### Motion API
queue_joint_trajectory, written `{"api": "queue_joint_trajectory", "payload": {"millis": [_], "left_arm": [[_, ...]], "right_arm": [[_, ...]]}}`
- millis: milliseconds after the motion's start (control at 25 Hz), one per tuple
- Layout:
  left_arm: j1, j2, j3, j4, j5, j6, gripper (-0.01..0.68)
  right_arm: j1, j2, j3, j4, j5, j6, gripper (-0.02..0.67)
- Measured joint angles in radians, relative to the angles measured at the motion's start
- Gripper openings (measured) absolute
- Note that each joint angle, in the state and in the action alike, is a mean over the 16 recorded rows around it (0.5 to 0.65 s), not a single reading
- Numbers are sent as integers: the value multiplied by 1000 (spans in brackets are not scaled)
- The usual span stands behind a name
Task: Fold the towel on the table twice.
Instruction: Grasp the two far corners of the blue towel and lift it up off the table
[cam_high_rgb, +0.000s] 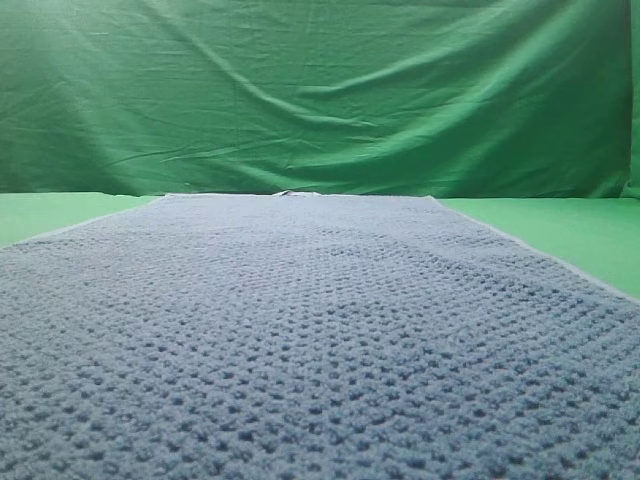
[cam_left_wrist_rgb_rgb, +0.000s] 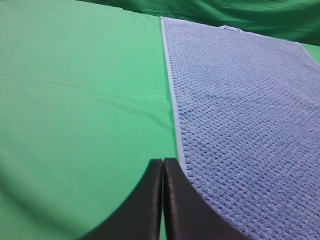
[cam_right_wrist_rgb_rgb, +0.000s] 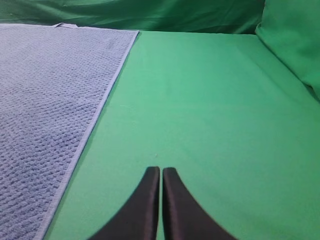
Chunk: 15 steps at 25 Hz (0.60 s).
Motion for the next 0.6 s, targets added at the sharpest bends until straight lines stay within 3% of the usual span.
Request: {"api": "queue_joint_trajectory", "payload": {"millis": [600], "left_arm": [[0,0,0,0,0,0,0]], "right_arm": [[0,0,0,0,0,0,0]]}}
